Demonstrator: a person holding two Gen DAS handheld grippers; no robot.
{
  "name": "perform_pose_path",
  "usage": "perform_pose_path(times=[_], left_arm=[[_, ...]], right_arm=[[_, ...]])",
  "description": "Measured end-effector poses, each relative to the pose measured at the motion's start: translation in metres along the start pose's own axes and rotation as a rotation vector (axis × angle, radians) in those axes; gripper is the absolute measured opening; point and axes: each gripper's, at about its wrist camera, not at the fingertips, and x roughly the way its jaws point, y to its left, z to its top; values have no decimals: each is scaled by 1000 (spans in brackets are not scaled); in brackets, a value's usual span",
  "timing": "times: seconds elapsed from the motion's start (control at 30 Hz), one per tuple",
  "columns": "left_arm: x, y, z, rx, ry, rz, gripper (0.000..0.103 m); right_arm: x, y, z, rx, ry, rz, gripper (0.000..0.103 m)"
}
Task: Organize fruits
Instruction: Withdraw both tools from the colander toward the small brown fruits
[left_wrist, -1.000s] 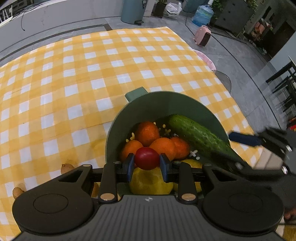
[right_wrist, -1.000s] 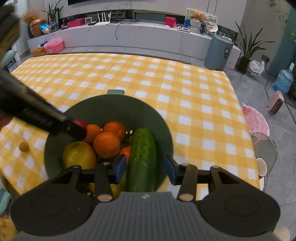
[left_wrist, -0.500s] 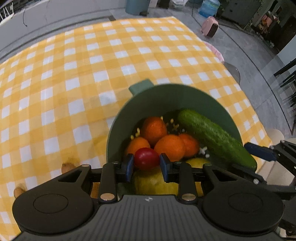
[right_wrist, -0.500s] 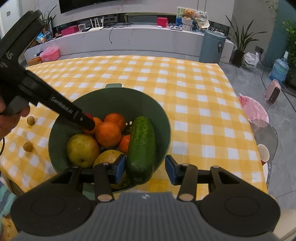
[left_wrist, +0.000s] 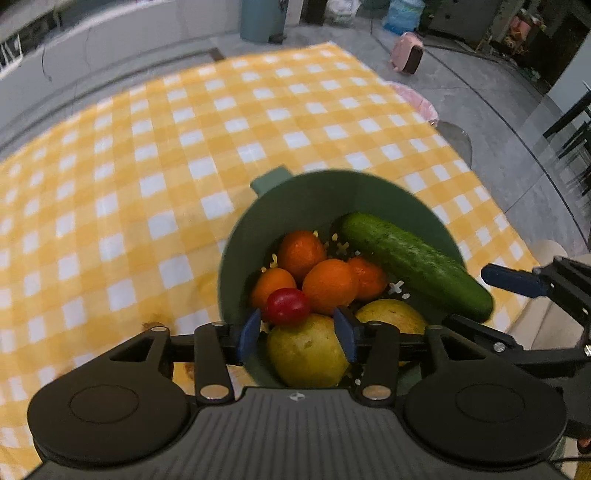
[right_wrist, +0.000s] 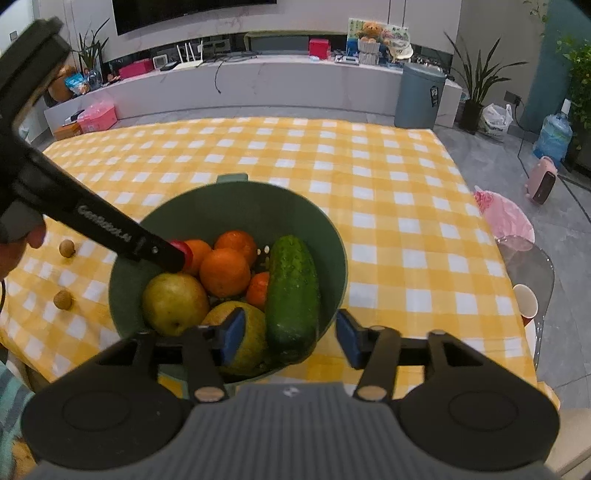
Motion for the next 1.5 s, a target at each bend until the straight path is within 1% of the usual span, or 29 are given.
perform_pose_path(times=[0.07,0.17,0.33,0.47,0.53,0.63,0.77,0.87,0.97,1.23,1.3,1.33,1.4,1.5], left_arm=[[-17,-2,-4,13,-32,-5,55],[-41,-5,-12,30,-76,-10,56],[-79,-4,-37,64,-154,27,56],[-102,10,-61,46,-204,46,56],[-108,19,-71,29,-210,59,56],[-115,34,-87,-3,-207,71,56],[-122,47,-106,-16,-218,68,56],[-121,59,-118,-35,-216,46,56],[-118,72,-128,-57,-206,24,56],[-117,94,-140,-82,-217,-12,56],[-117,97,-141,-84,-221,-24,56],[-117,99,-142,-87,-224,-41,56],[-117,104,-144,-96,-232,-55,56],[-114,106,-145,-107,-257,-25,56]], right_arm=[[-8,4,1,2,-16,-3,61],[-23,13,2,17,-51,-7,64],[-45,35,-5,55,-104,25,67],[-52,63,-17,64,-114,61,67],[-54,76,-23,80,-117,80,67],[-54,94,-33,122,-119,121,67],[-45,115,-45,133,-92,120,67],[-37,126,-51,155,-62,130,67],[-32,136,-53,161,-50,125,67],[-23,155,-51,158,-59,83,67],[-21,157,-50,158,-73,57,70],[-20,159,-49,155,-80,45,72],[-19,162,-48,142,-94,16,72],[-14,166,-43,104,-108,-16,72]])
